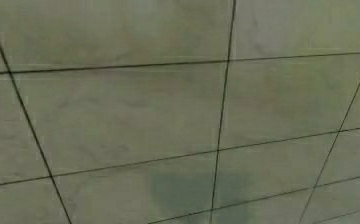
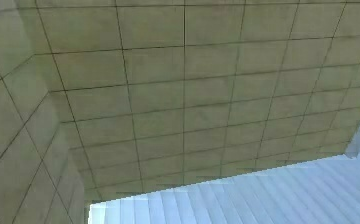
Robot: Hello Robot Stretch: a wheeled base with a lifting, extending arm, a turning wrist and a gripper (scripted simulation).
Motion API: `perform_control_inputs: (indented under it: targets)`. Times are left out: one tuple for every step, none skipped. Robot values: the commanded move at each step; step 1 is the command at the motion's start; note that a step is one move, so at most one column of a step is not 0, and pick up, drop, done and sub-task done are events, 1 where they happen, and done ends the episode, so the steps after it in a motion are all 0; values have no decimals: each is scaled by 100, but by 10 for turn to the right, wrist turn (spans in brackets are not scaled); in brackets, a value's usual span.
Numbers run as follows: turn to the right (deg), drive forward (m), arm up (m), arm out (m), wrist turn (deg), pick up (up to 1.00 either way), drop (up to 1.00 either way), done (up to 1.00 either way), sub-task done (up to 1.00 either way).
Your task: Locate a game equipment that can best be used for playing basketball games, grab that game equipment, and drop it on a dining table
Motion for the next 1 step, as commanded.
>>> perform_control_inputs:
  targets:
    - [450,0,0,0,0,0,0,0,0]
